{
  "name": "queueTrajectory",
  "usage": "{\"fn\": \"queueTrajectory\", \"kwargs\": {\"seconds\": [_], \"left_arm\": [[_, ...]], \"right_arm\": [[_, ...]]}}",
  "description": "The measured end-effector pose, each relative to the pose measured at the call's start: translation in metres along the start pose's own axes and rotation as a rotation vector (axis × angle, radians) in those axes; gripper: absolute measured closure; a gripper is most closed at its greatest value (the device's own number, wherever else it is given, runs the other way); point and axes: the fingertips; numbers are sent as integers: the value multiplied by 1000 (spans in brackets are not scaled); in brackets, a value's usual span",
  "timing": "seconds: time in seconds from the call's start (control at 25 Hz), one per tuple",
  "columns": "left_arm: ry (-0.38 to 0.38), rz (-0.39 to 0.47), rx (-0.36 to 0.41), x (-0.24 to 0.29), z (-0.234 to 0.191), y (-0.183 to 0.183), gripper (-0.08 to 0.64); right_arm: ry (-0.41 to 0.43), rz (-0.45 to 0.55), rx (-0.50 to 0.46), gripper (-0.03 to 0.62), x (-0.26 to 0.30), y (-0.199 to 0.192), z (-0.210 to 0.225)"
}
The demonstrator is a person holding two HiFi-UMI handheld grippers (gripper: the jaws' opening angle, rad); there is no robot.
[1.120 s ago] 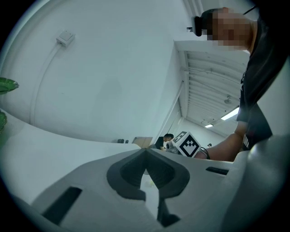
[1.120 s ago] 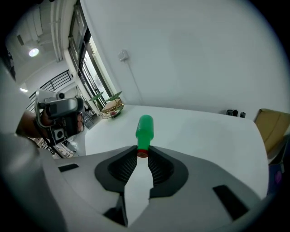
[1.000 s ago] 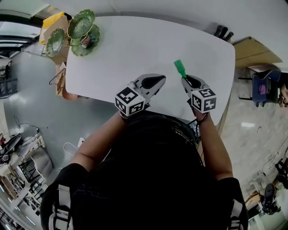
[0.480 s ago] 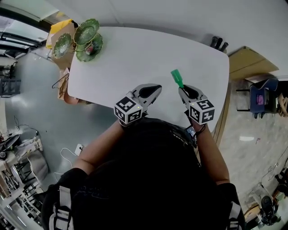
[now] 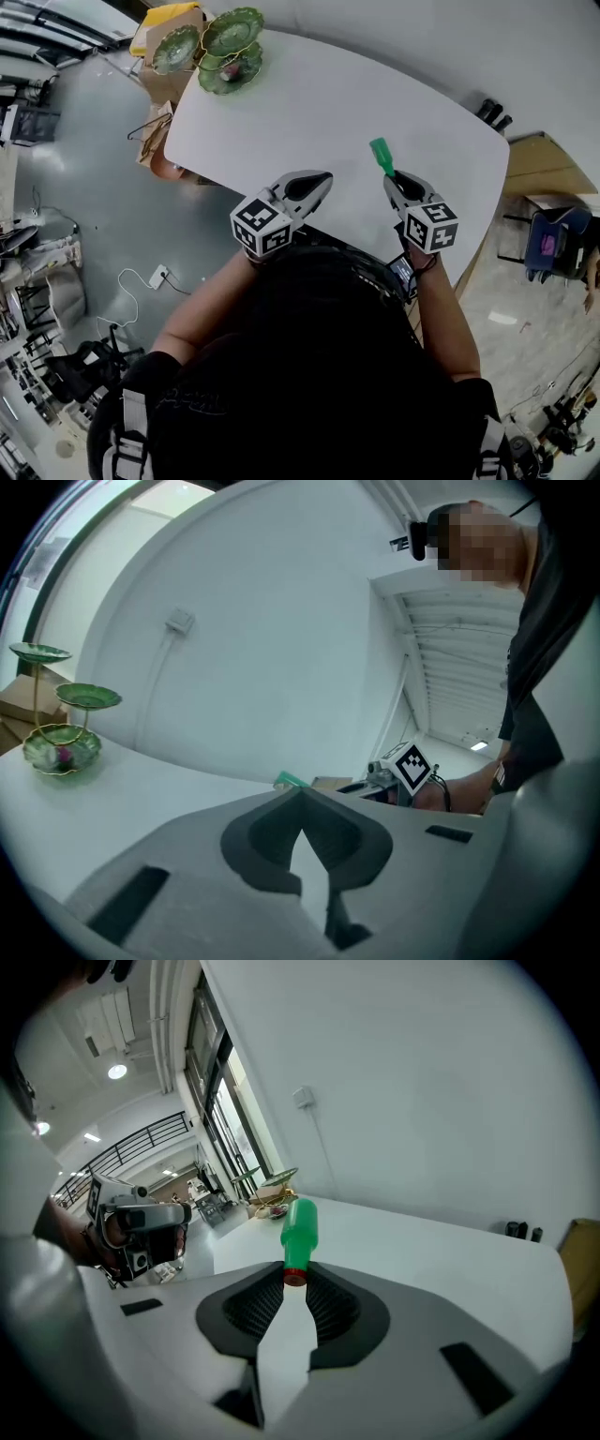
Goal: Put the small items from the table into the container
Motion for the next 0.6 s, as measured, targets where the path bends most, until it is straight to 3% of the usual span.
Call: {"fn": "queueTrajectory", "kwargs": {"seconds": [0.24,0.6], "left_arm": [[98,61,27,-86,-24,10,557],[203,163,8,-254,-69,14,557]], "right_arm": [[66,-4,-76,512,40,27,-73],[152,-2,-182,512,107,61,-237]]}}
Point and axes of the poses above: the fingertips, and each gripper's own axes: x forward along the fingers, z to its right, y out of its top, and after that the axes turned 11 degrees about -y, right-handed
